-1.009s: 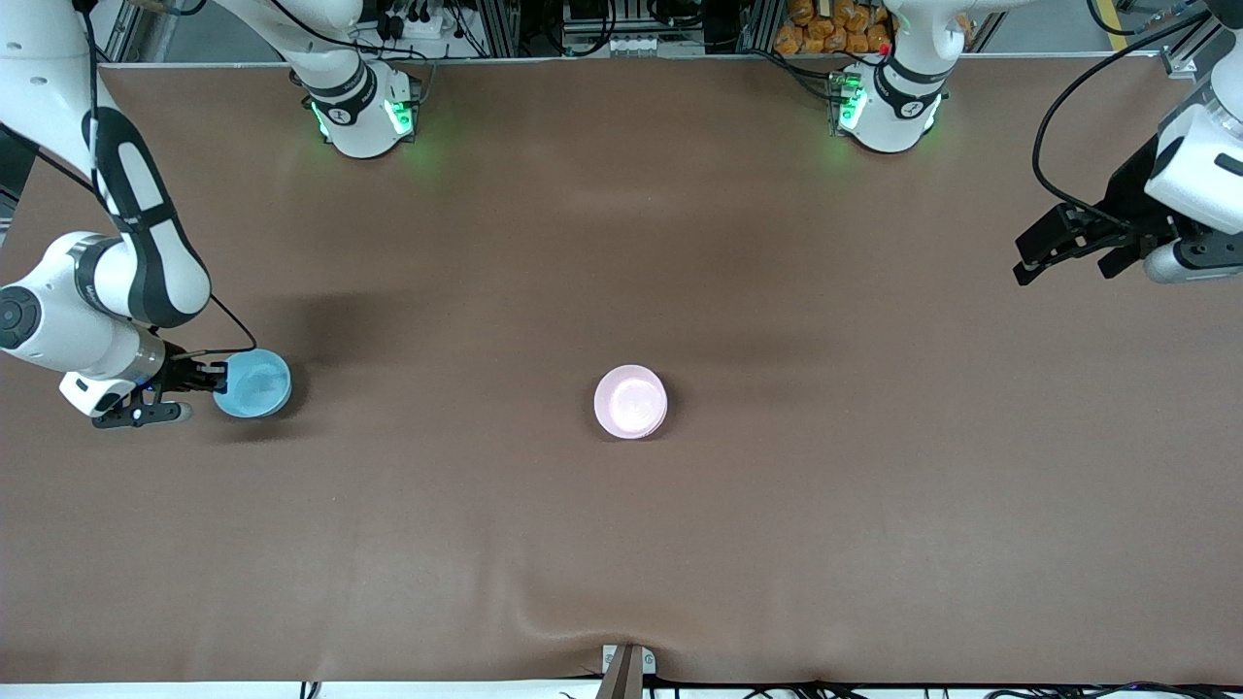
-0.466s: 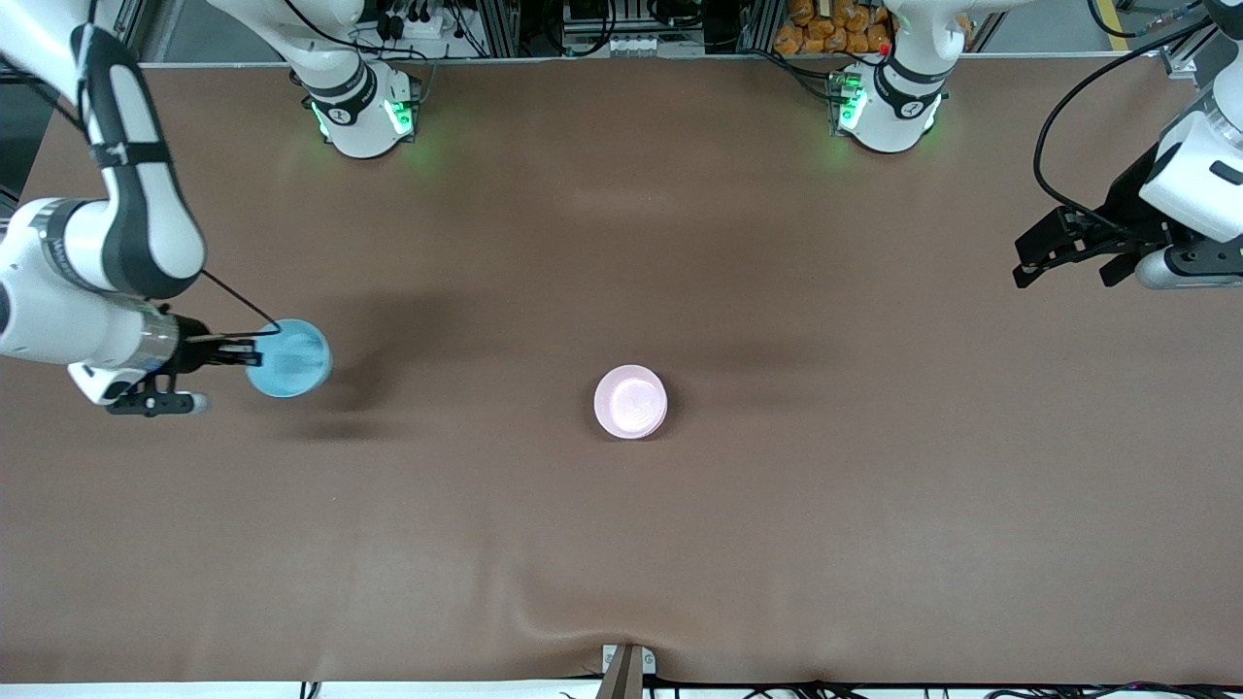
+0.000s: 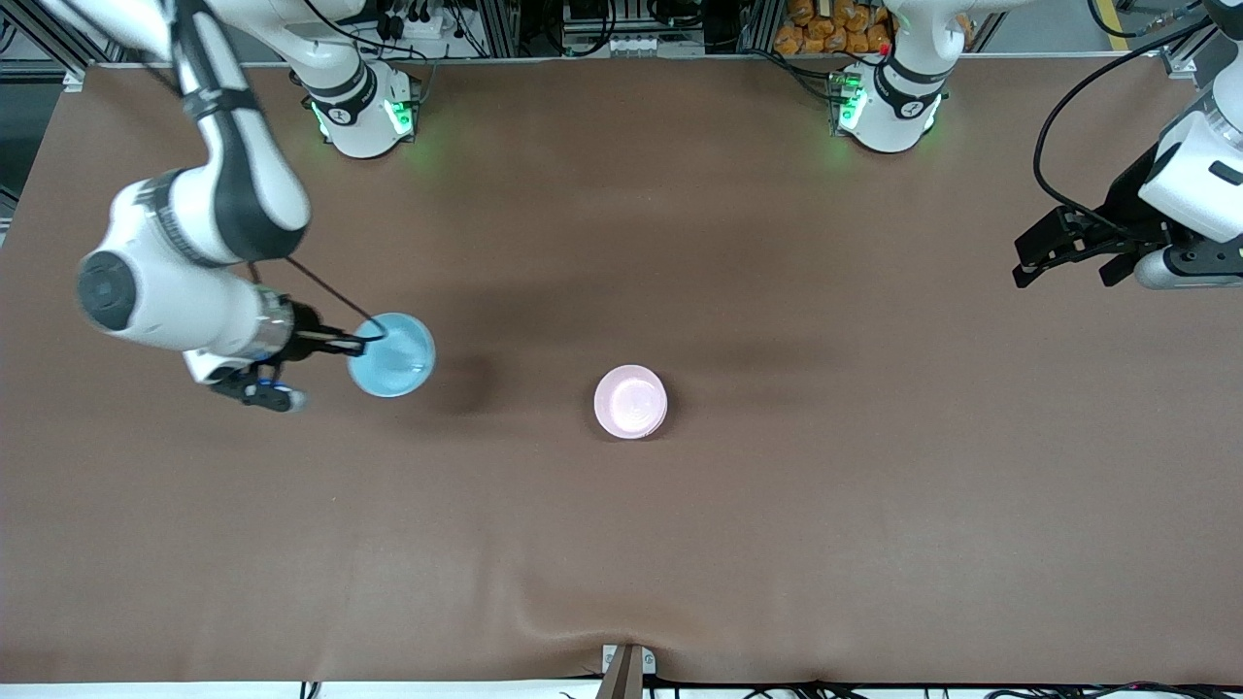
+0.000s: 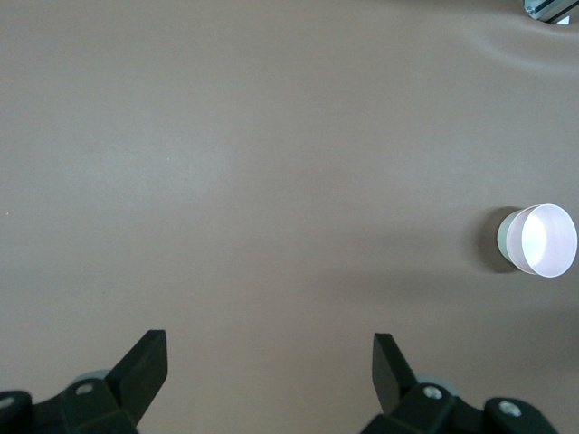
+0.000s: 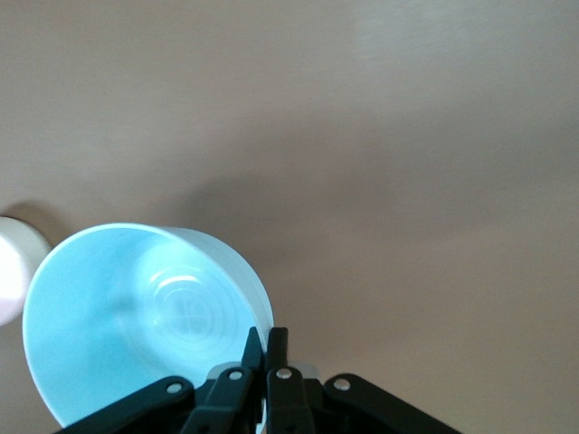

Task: Stack pink and blue bowls on white bowl
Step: 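Carry the blue bowl with the right gripper onto the stacked bowls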

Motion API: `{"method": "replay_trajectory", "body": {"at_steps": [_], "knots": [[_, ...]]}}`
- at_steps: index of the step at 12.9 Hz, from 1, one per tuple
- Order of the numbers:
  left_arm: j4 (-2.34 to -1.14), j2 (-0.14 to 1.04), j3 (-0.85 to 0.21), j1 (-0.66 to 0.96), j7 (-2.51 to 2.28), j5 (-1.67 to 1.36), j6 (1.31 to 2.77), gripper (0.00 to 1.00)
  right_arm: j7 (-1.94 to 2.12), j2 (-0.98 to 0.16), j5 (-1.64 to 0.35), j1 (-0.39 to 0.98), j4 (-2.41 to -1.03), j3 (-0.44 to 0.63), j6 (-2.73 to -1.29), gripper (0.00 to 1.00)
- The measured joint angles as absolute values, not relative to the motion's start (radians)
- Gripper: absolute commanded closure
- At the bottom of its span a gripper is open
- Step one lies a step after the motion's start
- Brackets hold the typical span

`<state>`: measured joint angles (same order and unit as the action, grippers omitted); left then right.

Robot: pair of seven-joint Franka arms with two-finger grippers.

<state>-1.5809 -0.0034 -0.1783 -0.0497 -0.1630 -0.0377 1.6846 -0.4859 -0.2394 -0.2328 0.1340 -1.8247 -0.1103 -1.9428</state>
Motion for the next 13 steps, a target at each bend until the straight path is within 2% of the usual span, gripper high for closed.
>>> {"method": "replay_trajectory", "body": {"at_steps": [3, 5, 8, 13], "knots": [[-1.581, -0.003, -0.179, -0.049, -0.163, -0.038, 1.685, 0.0, -0.766, -0.28, -0.235, 0.271, -1.712, -0.111, -1.974, 1.0], [-1.581, -0.003, -0.179, -0.05, -0.163, -0.038, 1.684, 0.0, -0.865, -0.343, -0.285, 0.314, -1.656, -0.11, -2.028, 1.0], [-1.58, -0.002, -0.179, -0.05, -0.163, -0.038, 1.683, 0.0, -0.875, -0.431, -0.421, 0.351, -1.635, -0.108, -2.175, 1.0], [-1.579, -0.001, -0.178, -0.05, -0.163, -0.038, 1.682, 0.0, -1.007, -0.553, -0.435, 0.466, -1.631, -0.107, -2.371, 1.0]]}}
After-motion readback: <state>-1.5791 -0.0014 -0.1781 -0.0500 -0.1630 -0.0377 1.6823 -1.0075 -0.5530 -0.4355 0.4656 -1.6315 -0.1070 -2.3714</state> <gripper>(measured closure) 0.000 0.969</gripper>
